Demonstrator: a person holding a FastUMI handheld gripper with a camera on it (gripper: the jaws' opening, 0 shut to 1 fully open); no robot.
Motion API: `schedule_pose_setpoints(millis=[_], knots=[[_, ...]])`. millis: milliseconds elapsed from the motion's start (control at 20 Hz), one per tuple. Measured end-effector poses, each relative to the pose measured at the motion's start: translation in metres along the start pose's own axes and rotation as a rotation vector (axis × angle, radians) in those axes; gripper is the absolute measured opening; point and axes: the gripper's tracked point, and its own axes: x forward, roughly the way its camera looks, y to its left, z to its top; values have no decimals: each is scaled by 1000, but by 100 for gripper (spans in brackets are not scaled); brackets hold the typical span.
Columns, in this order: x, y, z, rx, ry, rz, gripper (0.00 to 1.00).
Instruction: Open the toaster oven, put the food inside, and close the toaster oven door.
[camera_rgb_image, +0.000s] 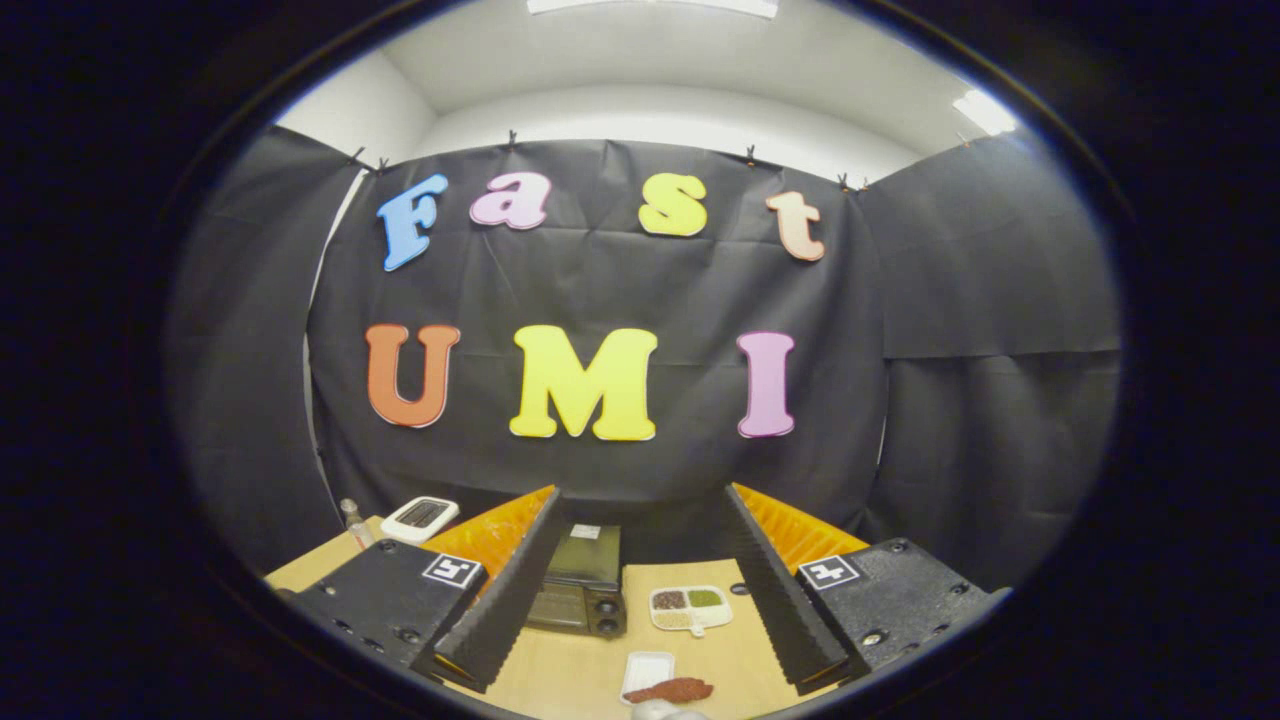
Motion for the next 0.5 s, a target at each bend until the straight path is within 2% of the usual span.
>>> schedule_pose_setpoints(millis=[250,500], knots=[[55,79,-39,-20,9,58,100],[119,143,-97,-22,36,68,100]])
